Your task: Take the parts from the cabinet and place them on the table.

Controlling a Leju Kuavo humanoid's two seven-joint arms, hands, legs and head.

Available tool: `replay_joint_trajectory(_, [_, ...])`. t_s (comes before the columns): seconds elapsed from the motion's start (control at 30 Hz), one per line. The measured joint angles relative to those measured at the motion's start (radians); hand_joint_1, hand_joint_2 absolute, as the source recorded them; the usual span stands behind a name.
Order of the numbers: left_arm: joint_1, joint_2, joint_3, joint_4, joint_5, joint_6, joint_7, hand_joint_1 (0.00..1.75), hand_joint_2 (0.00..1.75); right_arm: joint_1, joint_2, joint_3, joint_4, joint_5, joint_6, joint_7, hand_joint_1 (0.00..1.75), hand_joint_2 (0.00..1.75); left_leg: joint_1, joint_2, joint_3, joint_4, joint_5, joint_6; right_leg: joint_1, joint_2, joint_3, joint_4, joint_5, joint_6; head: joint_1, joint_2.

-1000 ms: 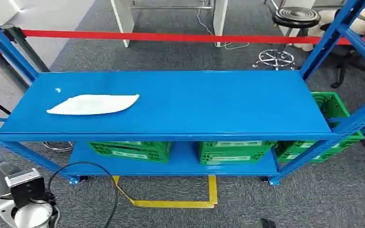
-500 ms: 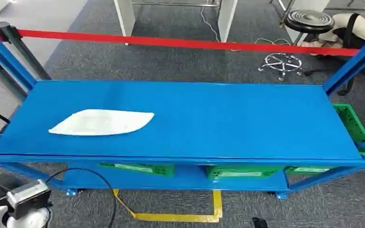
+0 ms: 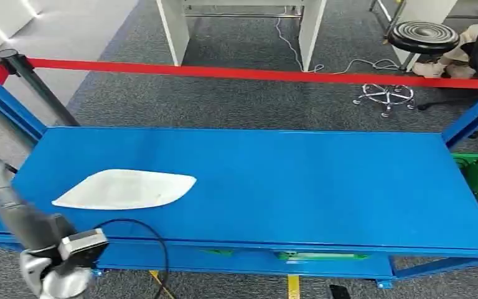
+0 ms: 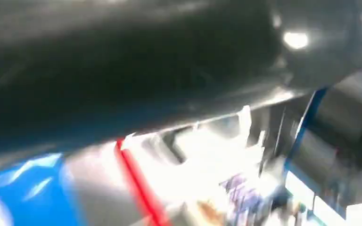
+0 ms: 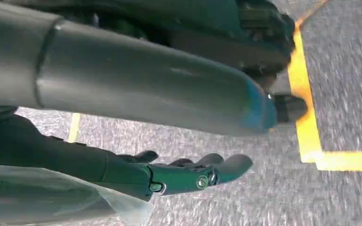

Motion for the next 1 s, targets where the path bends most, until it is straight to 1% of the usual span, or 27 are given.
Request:
replay_joint_trajectory(0.03, [0.0,0.003,-0.016,0.028,0.021,-0.007,0.0,0.0,0.0,0.0,0.001,0.001,0.0,0.003,-0.002,0.004,0.0,0.0,0.004,0.0,-0.027,0.024,-0.038,-0.005,0.0,0.0,0.003,0.001,-0.003,0.0,0.0,0.0])
replay_joint_trajectory(0.07, [-0.002,0.007,-0.029,0.04,0.031,-0.009,0.0,0.0,0.0,0.001,0.001,0.002,0.001,0.005,-0.002,0.005,0.0,0.0,0.007,0.0,-0.04,0.025,-0.049,-0.008,-0.001,0.002,0.006,0.001,-0.005,0.001,0.0,0.0])
replay_joint_trajectory(0.1, [-0.002,0.007,-0.03,0.051,0.04,-0.009,0.0,0.0,0.0,0.001,0.001,0.003,0.001,0.007,-0.003,0.006,0.0,0.0,0.008,0.0,-0.042,0.021,-0.048,-0.009,-0.001,0.002,0.007,0.001,-0.006,0.001,0.0,0.0])
replay_joint_trajectory(0.13, [-0.003,0.012,-0.044,0.075,0.058,-0.01,0.0,0.0,0.0,0.003,0.001,0.004,0.001,0.011,-0.004,0.008,0.0,0.0,0.011,0.001,-0.042,-0.012,-0.011,-0.011,-0.002,0.005,0.012,0.001,-0.01,0.002,0.0,0.0])
replay_joint_trajectory(0.17, [-0.003,0.017,-0.054,0.09,0.069,-0.011,0.0,0.0,0.0,0.003,0.001,0.005,0.001,0.014,-0.005,0.008,0.0,0.0,0.013,0.001,-0.027,-0.078,0.053,-0.012,-0.003,0.007,0.017,0.001,-0.013,0.005,0.0,0.0])
replay_joint_trajectory(0.2, [-0.002,0.019,-0.062,0.097,0.075,-0.011,0.0,0.0,0.0,0.003,0.001,0.005,0.001,0.016,-0.005,0.008,0.0,0.0,0.015,0.001,-0.006,-0.157,0.121,-0.013,-0.004,0.008,0.022,0.001,-0.017,0.009,0.0,0.0])
replay_joint_trajectory(0.23, [-0.003,0.023,-0.069,0.102,0.078,-0.012,0.0,0.0,0.0,0.004,0.001,0.005,0.001,0.019,-0.007,0.01,0.0,0.0,0.016,0.001,0.009,-0.228,0.173,-0.011,-0.005,0.008,0.023,0.001,-0.02,0.014,0.0,0.0])
replay_joint_trajectory(0.27, [-0.004,0.026,-0.073,0.112,0.078,-0.016,-0.001,0.0,0.0,0.003,0.0,0.006,0.001,0.021,-0.007,0.012,0.0,0.0,0.009,0.002,-0.002,-0.232,0.15,-0.007,-0.005,0.007,0.024,0.004,-0.017,0.019,0.001,0.0])
replay_joint_trajectory(0.3, [-0.002,0.028,-0.075,0.12,0.08,-0.02,-0.001,0.0,0.0,0.003,0.001,0.006,0.001,0.022,-0.008,0.012,0.0,0.0,0.006,0.003,-0.003,-0.232,0.152,0.004,-0.003,0.007,0.015,0.005,-0.016,0.026,-0.001,0.0])
replay_joint_trajectory(0.33, [0.005,0.029,-0.076,0.124,0.086,-0.023,-0.001,0.0,0.0,0.005,0.001,0.006,0.001,0.025,-0.008,0.014,0.0,0.0,0.006,0.001,-0.003,-0.229,0.177,0.014,-0.003,0.006,0.015,0.006,-0.018,0.031,0.003,0.0])
replay_joint_trajectory(0.37, [0.008,0.031,-0.076,0.126,0.087,-0.026,-0.001,0.0,0.0,0.008,0.001,0.007,0.002,0.028,-0.008,0.014,0.0,0.0,0.004,0.001,-0.003,-0.229,0.179,0.018,-0.004,0.006,0.018,0.002,-0.014,0.036,0.001,0.0])
replay_joint_trajectory(0.4, [0.007,0.032,-0.079,0.128,0.087,-0.029,-0.001,0.0,0.0,0.009,0.0,0.008,0.002,0.032,-0.007,0.014,0.0,0.0,0.009,0.003,-0.004,-0.238,0.19,0.028,-0.002,0.006,0.015,0.003,-0.012,0.044,0.002,0.0])
replay_joint_trajectory(0.43, [0.005,0.033,-0.083,0.13,0.088,-0.029,-0.001,0.0,0.0,0.009,0.001,0.008,0.002,0.032,-0.007,0.015,0.0,0.0,0.012,0.007,-0.007,-0.241,0.196,0.034,-0.005,0.004,0.01,0.013,-0.036,0.048,0.0,0.0])
replay_joint_trajectory(0.47, [0.005,0.034,-0.088,0.133,0.088,-0.029,-0.001,0.0,0.0,0.009,0.001,0.011,0.002,0.034,-0.007,0.015,0.0,0.0,0.013,0.009,-0.013,-0.241,0.201,0.041,-0.006,0.0,-0.007,0.048,-0.082,0.053,0.005,0.0])
replay_joint_trajectory(0.5, [0.006,0.034,-0.09,0.134,0.088,-0.029,-0.001,0.0,0.0,0.009,0.001,0.012,0.002,0.035,-0.007,0.015,0.0,0.0,0.013,0.01,-0.019,-0.241,0.205,0.045,-0.009,-0.001,-0.026,0.114,-0.13,0.057,0.011,0.0])
replay_joint_trajectory(0.63, [0.006,0.034,-0.09,0.134,0.088,-0.029,-0.001,0.0,0.0,0.009,0.001,0.012,0.002,0.035,-0.007,0.015,0.0,0.0,0.013,0.01,-0.019,-0.241,0.205,0.045,-0.009,-0.001,-0.026,0.114,-0.13,0.057,0.011,0.0])
replay_joint_trajectory(0.7, [0.006,0.035,-0.091,0.135,0.088,-0.029,-0.001,0.0,0.0,0.009,0.001,0.013,0.002,0.035,-0.007,0.015,0.0,0.0,0.013,0.01,-0.021,-0.241,0.205,0.046,-0.01,-0.001,-0.031,0.129,-0.139,0.057,0.011,0.0])
replay_joint_trajectory(0.73, [0.007,0.035,-0.091,0.136,0.088,-0.028,-0.001,0.0,0.0,0.008,0.001,0.013,0.002,0.035,-0.007,0.015,0.0,0.0,0.012,0.011,-0.029,-0.241,0.208,0.047,-0.011,-0.002,-0.058,0.21,-0.179,0.061,0.01,0.0])
replay_joint_trajectory(0.77, [0.007,0.035,-0.091,0.136,0.088,-0.028,-0.001,0.0,0.0,0.008,0.001,0.013,0.002,0.035,-0.006,0.015,0.0,0.0,0.012,0.012,-0.032,-0.241,0.21,0.047,-0.011,-0.002,-0.066,0.234,-0.189,0.061,0.01,0.0])
replay_joint_trajectory(0.8, [0.009,0.035,-0.091,0.14,0.087,-0.022,-0.001,0.0,0.0,0.011,0.001,0.013,0.002,0.032,0.019,0.016,0.0,0.0,0.011,0.014,-0.048,-0.241,0.22,0.046,-0.011,-0.002,-0.067,0.296,-0.203,0.065,0.011,0.0])
replay_joint_trajectory(0.83, [0.002,0.035,-0.085,0.143,0.073,-0.021,0.001,0.0,0.0,0.008,0.001,0.014,0.002,0.039,0.048,0.037,0.0,0.0,0.012,0.014,-0.057,-0.24,0.235,0.037,-0.011,-0.005,0.133,0.012,-0.114,0.059,0.011,0.0])
replay_joint_trajectory(0.87, [-0.034,0.038,-0.083,0.157,0.016,-0.048,0.039,0.0,0.0,0.003,0.003,0.022,0.003,0.049,0.051,0.055,0.0,0.0,0.008,0.013,-0.06,-0.238,0.25,0.02,-0.005,-0.004,0.142,-0.029,-0.127,0.053,0.012,0.0])
replay_joint_trajectory(0.9, [-0.051,0.039,-0.084,0.168,-0.006,-0.072,0.064,0.0,0.0,0.003,0.004,0.025,0.004,0.055,0.051,0.06,0.0,0.0,0.01,0.013,-0.058,-0.243,0.254,0.013,-0.004,-0.003,0.14,-0.028,-0.127,0.048,0.009,0.0])
replay_joint_trajectory(0.93, [-0.075,0.042,-0.084,0.182,-0.014,-0.095,0.085,0.0,0.0,0.003,0.006,0.029,0.004,0.059,0.051,0.065,0.0,0.0,0.009,0.013,-0.059,-0.246,0.258,0.006,-0.005,-0.004,0.138,-0.034,-0.119,0.036,0.01,0.0])
replay_joint_trajectory(0.97, [-0.095,0.045,-0.084,0.197,-0.02,-0.114,0.099,0.0,1.75,0.002,0.008,0.03,0.005,0.064,0.051,0.067,0.0,0.0,0.012,0.013,-0.064,-0.235,0.25,0.003,-0.011,-0.009,0.143,-0.039,-0.108,0.026,0.011,0.0])
replay_joint_trajectory(1.0, [-0.116,0.048,-0.085,0.213,-0.031,-0.131,0.114,0.0,1.75,0.001,0.008,0.032,0.005,0.07,0.053,0.068,0.0,0.0,0.012,0.014,-0.08,-0.201,0.211,-0.002,-0.011,-0.009,0.143,-0.039,-0.103,0.019,0.006,0.0])
